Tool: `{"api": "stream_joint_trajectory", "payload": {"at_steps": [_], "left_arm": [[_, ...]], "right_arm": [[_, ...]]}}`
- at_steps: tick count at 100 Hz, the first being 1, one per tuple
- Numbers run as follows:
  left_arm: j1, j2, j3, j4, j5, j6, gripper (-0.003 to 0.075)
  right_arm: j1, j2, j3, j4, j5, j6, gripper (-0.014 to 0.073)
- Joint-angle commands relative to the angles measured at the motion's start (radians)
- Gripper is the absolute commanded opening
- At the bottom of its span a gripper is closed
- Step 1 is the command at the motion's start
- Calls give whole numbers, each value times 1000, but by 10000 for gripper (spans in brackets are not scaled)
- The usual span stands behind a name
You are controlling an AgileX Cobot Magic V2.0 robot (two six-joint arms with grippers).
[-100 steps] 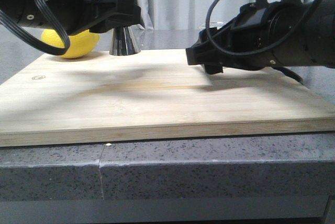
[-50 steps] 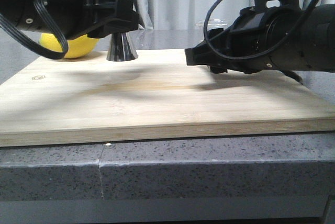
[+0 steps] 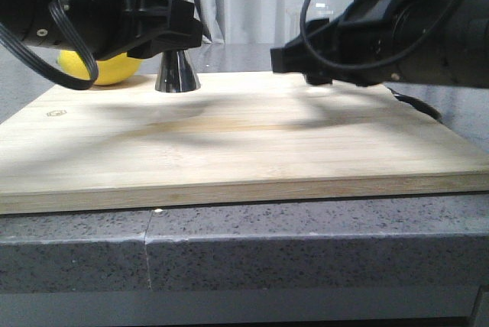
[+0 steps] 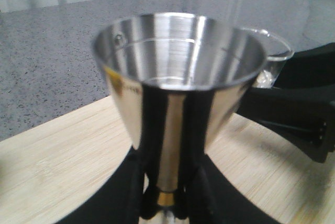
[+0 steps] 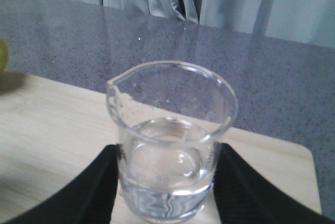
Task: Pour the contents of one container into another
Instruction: 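Lift the beaker with the right gripper over the jigger cup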
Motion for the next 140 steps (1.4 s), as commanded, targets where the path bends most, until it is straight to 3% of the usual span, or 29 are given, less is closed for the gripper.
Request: {"api": "stream_joint_trajectory", "payload": {"at_steps": [1, 24, 46, 67, 101, 140], "left_arm": [[-8, -42, -33, -7, -73, -11, -19], [-8, -42, -33, 13, -73, -23, -19], [-8, -42, -33, 113, -73, -124, -19], [-21, -42, -33, 154, -81, -149, -19], [-56, -42, -33, 168, -89, -149, -19], [-56, -42, -33, 168, -89, -149, -19]], "right_arm": [[0, -79, -25, -38, -68, -26, 227], [0, -173, -26, -118, 51, -43, 227], [0, -238, -72, -141, 157, -95, 227], [0, -252, -169, -263, 254, -96, 227], [0, -252, -286, -458, 342, -99, 227], [0, -252, -305, -635, 377, -113, 227]]}}
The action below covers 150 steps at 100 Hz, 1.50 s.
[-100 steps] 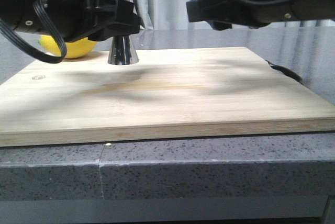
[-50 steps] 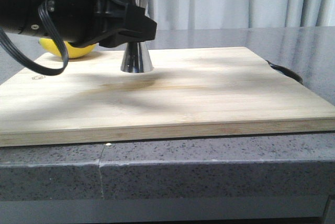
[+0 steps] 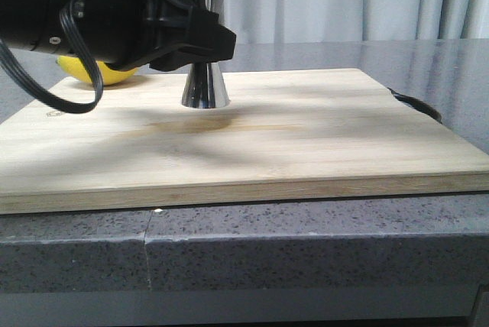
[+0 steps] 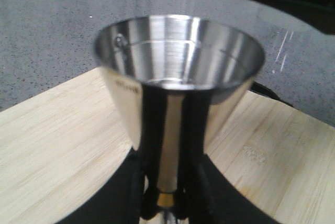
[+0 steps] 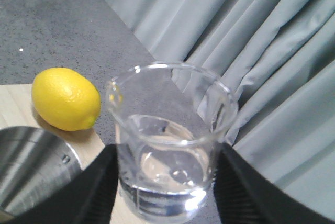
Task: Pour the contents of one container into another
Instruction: 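Lift the beaker with the right gripper over the jigger cup, then tilt the beaker with the right gripper, pouring liquid into the jigger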
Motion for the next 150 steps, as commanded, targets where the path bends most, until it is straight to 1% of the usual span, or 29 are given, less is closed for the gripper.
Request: {"api": "stream_joint_trajectory", "payload": {"at_steps": [1, 28, 75, 85, 122, 150], "left_arm": [[-6, -42, -33, -16, -86, -13, -19], [-6, -42, -33, -16, -85, -13, -19], [-6, -42, -33, -16, -71, -13, -19], [-6, -42, -33, -16, -71, -13, -19], [-6, -42, -33, -16, -71, -13, -19], [-6, -42, -33, -16, -71, -13, -19]], "right_arm": [[-1, -40, -37, -32, -75, -21, 227], [-1, -40, -37, -36, -73, -124, 227], [-1, -40, -37, -38, -73, -265, 227], [-1, -40, -37, -38, -75, -271, 227], [-1, -40, -37, -38, -89, -391, 227], [-1, -40, -37, -38, -107, -443, 227]]}}
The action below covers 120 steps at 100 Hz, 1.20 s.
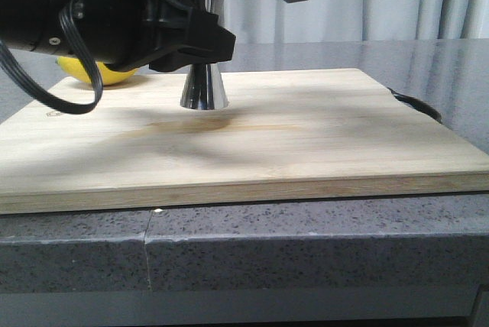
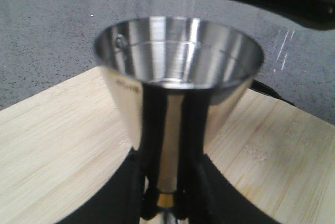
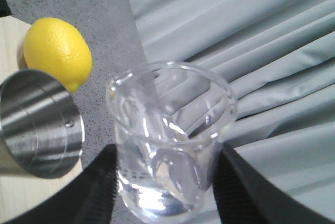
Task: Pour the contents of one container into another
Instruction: 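Tilt the beaker with the right gripper, pouring liquid into the jigger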
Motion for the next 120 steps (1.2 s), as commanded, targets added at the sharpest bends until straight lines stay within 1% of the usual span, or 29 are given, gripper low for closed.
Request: {"api": "stream_joint_trajectory", "payload": {"at_steps": [1, 18, 55, 72, 94, 120], "left_arm": [[-6, -42, -33, -16, -73, -13, -19], [-6, -42, -33, -16, -73, -13, -19], [-6, -42, -33, -16, -73, -13, -19], [-6, -42, -33, -16, -73, -13, -19], [-6, -42, -33, -16, -73, -13, -19], [-6, -42, -33, -16, -73, -13, -19]], "right_arm": [[-1, -40, -37, 2, -104, -29, 227], [-1, -40, -37, 2, -108, -70, 227], [-12, -40, -37, 2, -108, -71, 227], [-25, -40, -37, 2, -108, -116, 227], [-25, -40, -37, 2, -108, -116, 227], [-25, -40, -37, 2, -108, -160, 227]]}}
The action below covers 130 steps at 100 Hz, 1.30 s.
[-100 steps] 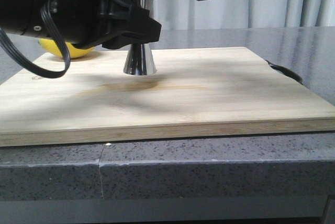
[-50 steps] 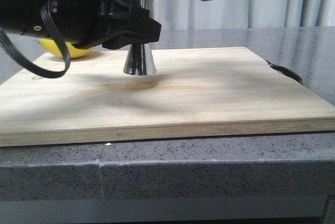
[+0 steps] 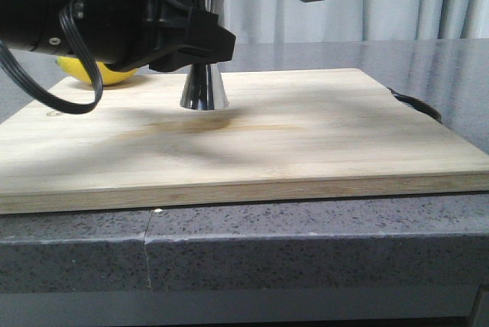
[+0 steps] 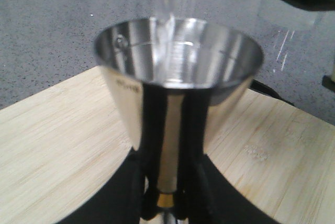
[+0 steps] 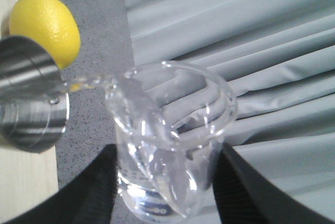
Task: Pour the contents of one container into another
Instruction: 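Tilt the beaker with the right gripper, pouring liquid into the jigger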
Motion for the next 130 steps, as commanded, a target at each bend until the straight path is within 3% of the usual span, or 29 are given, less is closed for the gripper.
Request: {"api": "stream_joint_trajectory", "payload": {"at_steps": [1, 130], "left_arm": [[-6, -42, -33, -16, -73, -9, -19], [-6, -42, -33, -16, -73, -9, -19]], "right_arm": [[-5, -40, -37, 4, -88, -17, 227], [-5, -40, -37, -7, -114, -203, 227]]}}
